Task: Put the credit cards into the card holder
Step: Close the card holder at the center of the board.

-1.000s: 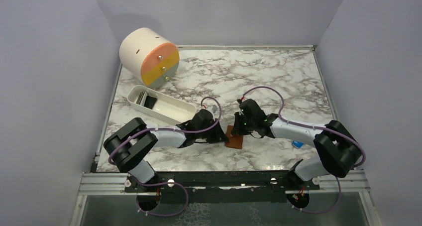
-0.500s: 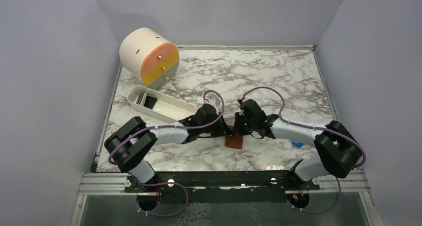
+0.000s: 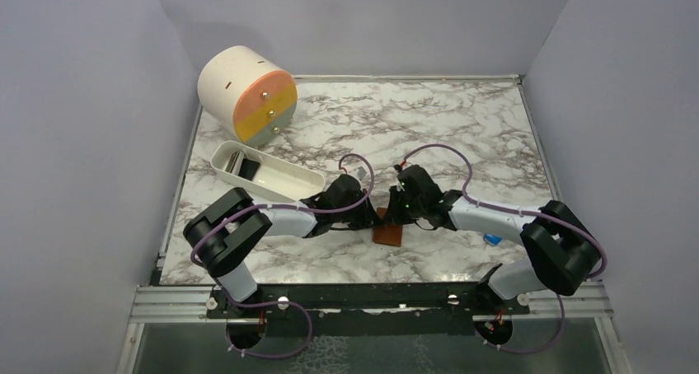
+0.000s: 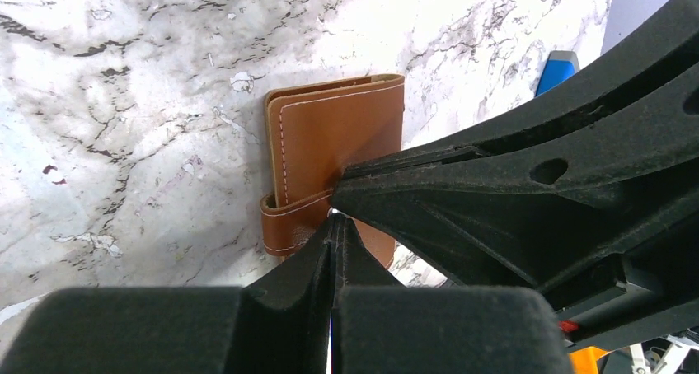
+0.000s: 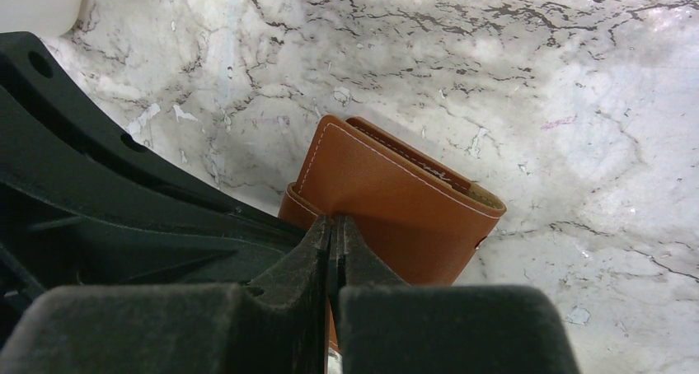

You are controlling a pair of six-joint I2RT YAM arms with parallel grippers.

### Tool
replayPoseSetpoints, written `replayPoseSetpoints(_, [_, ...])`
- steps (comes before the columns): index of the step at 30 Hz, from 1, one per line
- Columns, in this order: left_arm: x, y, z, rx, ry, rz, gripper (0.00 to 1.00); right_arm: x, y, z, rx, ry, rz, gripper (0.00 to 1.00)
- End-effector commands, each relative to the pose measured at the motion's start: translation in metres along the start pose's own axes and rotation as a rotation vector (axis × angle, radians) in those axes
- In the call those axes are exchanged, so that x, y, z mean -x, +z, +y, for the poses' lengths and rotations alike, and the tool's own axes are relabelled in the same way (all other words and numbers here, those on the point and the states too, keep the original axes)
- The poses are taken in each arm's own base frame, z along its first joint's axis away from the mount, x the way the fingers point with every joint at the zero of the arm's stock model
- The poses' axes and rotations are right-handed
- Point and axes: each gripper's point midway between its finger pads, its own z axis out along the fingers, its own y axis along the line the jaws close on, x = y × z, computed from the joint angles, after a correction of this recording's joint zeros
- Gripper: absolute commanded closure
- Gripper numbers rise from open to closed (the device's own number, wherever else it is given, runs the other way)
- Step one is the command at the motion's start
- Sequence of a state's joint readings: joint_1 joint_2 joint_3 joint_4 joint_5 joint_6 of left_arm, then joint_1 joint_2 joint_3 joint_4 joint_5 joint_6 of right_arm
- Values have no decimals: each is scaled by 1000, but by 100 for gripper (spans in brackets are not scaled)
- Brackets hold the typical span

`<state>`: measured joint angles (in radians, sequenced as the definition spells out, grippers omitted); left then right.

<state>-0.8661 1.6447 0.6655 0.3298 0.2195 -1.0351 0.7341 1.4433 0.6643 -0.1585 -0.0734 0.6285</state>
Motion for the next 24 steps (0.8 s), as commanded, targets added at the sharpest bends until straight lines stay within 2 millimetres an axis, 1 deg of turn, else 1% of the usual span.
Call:
replayPoseSetpoints(1, [-1,6,9,30,23,-3,99,-26,-1,-14,-33,4,68,99])
replayPoseSetpoints(5, [-4,7,16,56,29,9,100,-35,-3,-14,-12,3,79,98])
replayPoseSetpoints(9, [-10,8,26,113,42,38,100,-35,-8,-14,-2,5,65,95])
replayPoseSetpoints(13, [-12,7,30,146,59,43,100,-36,-10,-14,4,-1,68,92])
replayPoseSetpoints(15, [-14,7,31,155,63,50,100,-40,-9,-13,14,-7,82,92])
replayPoseSetpoints(16, [-18,10,37,174,62,64,100,-41,-8,-13,18,-9,90,92])
replayPoseSetpoints(18, [-23,11,42,197,70,83,100,-45,-7,-14,21,-10,104,92])
replayPoseSetpoints(24, [-28,10,49,265,120,114,100,-62,-10,-25,-2,-9,131,93])
